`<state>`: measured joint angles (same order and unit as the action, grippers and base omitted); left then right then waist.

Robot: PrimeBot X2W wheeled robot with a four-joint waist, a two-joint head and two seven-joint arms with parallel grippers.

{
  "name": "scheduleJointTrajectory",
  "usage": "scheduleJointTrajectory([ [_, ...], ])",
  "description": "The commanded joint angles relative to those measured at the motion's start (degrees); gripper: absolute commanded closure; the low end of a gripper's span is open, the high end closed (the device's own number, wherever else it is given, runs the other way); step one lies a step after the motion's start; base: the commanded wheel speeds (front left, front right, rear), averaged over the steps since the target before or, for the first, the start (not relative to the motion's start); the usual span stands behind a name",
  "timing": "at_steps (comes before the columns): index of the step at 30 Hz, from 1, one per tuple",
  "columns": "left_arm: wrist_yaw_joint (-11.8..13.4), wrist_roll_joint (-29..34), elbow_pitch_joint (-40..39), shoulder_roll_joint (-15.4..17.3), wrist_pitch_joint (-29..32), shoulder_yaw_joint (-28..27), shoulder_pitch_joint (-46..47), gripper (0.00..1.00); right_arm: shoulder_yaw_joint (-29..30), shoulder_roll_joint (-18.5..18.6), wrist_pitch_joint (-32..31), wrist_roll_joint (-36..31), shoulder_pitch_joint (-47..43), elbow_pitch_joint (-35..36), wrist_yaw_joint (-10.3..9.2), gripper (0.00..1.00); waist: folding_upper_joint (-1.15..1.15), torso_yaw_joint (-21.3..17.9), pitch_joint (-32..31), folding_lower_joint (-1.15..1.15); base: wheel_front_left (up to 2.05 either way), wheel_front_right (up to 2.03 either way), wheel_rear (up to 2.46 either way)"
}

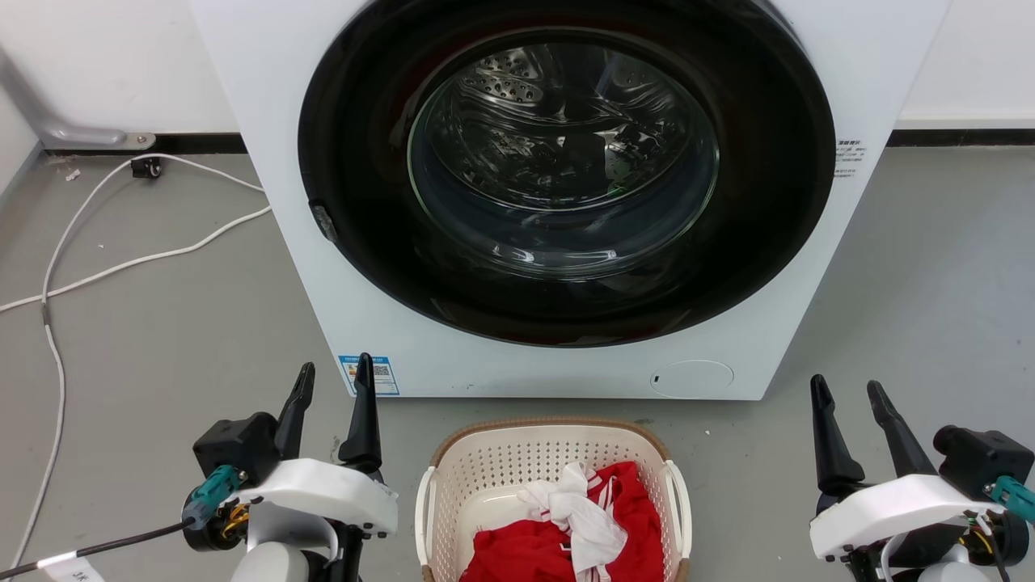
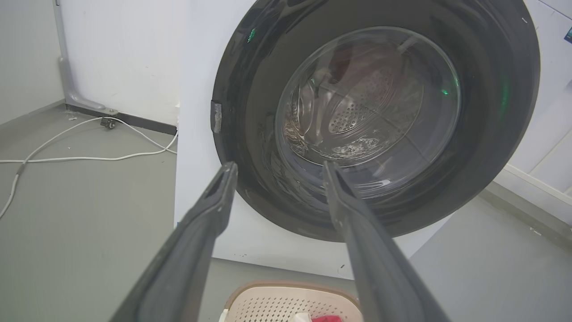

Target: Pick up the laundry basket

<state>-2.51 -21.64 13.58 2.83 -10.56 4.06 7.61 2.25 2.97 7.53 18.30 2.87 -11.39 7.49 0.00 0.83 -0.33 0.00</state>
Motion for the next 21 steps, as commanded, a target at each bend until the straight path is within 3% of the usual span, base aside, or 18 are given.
scheduleJointTrajectory([
  [1,0.10,1.60,-0.09,0.13,-0.54,0.20,1.27,0.00,-0.02,-0.05,0.30,-1.70,-0.09,0.49,0.00,0.00,0.00,0.00,-0.01,0.00,0.00,0.00,0.00],
  [21,1.04,11.02,1.74,0.10,-2.89,0.81,2.02,0.00,-0.22,-0.10,0.72,-11.39,-0.67,0.87,-0.01,0.00,0.00,0.16,-0.08,0.00,0.00,0.00,0.00],
])
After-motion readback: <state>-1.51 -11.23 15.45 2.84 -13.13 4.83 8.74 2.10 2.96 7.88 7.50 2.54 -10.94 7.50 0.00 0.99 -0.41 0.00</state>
